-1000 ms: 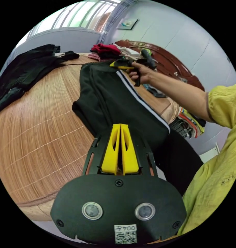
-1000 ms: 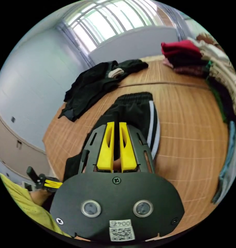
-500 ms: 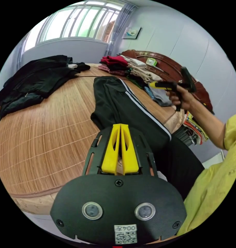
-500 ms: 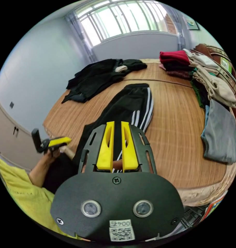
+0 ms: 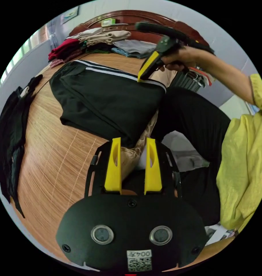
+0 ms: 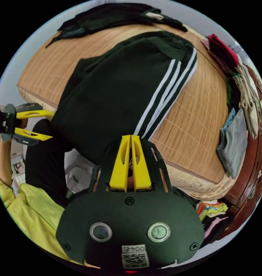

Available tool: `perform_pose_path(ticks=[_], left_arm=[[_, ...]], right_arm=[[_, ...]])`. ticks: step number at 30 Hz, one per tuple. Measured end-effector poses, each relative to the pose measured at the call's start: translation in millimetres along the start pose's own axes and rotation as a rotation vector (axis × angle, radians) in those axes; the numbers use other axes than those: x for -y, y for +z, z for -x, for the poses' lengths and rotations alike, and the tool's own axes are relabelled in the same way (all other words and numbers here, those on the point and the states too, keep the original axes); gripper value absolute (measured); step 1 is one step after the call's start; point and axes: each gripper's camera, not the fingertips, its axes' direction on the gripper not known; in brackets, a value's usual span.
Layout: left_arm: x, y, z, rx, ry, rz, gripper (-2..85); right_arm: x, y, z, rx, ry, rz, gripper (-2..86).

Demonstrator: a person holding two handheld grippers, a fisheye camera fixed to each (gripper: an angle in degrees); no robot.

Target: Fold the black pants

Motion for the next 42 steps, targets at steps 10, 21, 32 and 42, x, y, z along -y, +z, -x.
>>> perform_pose_path(ticks=[10,21,32,42], left_arm=[[16,34,61,-0.104,0.001,-0.039,12.7],[-58,109,214,-0.781,-0.174,-0.355,9.3],[-48,137,251,-0.735,-0.035,-0.218,9.4],[-47,124,257,-0.694,-0.011,-0.185,7.2]], right_arm=[[93,-7,6,0.018,-0.153,0.274,-0.8],[132,-20,3,0.065,-0.164,0.315,-0.8],[148,-18,-1,0.092,-0.164,0.350,-0.8],[142,-4,2,0.063,-0.175,0.375,-0.8]])
